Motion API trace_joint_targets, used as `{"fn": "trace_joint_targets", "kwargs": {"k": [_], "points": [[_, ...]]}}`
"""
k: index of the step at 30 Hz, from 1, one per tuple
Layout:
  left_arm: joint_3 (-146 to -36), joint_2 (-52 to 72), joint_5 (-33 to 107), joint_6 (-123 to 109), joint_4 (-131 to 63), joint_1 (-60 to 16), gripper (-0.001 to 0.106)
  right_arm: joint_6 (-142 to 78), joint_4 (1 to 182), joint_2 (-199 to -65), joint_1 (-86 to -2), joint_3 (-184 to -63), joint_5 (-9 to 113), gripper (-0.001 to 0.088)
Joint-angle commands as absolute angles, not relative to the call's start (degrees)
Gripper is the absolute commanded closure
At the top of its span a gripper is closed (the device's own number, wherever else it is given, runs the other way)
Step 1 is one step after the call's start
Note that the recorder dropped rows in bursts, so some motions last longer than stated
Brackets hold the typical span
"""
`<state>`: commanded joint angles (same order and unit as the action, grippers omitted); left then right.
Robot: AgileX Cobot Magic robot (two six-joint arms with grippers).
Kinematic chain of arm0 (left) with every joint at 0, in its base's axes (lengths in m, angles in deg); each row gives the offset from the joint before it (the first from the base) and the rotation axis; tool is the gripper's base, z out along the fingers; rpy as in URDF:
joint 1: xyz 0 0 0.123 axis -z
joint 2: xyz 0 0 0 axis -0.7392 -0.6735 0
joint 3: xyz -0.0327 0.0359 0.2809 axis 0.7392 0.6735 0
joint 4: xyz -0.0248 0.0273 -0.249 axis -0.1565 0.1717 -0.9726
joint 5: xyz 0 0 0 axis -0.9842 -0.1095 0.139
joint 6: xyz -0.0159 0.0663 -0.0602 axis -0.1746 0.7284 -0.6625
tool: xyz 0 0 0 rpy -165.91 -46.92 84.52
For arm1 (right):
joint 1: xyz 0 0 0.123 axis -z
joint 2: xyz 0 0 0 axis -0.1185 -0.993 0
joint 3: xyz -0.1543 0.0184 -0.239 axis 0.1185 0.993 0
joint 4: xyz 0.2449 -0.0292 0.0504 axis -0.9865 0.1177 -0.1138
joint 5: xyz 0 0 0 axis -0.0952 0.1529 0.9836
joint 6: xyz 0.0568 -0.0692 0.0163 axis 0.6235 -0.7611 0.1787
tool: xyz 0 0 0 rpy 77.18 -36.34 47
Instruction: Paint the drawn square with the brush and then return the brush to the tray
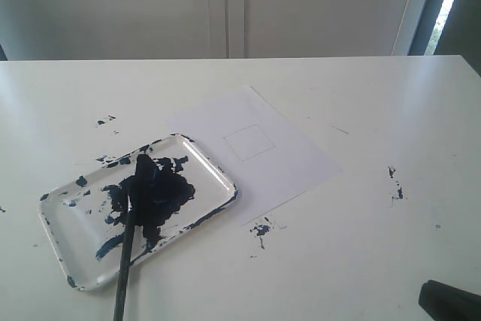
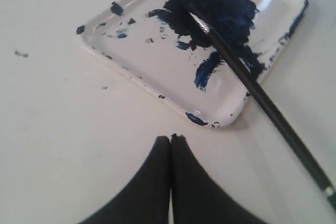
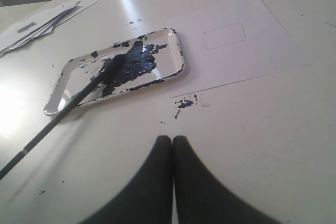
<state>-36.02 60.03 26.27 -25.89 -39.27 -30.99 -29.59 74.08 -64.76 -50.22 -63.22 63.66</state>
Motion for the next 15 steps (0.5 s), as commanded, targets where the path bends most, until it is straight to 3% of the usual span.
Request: {"fn": "trace_joint_targets", "kwargs": {"k": [9,15], "points": [[-36.0,70.6,23.8,-28.7,-31.1,-31.0,0.105,-29.6,74.1,-64.8,-50.2,-63.2,63.7,0.0868],[-36.0,72.4,23.9,-15.9,-31.1,-31.0,0.105,-29.6,74.1,-64.8,-50.2,-63.2,63.7,0.0868]]}}
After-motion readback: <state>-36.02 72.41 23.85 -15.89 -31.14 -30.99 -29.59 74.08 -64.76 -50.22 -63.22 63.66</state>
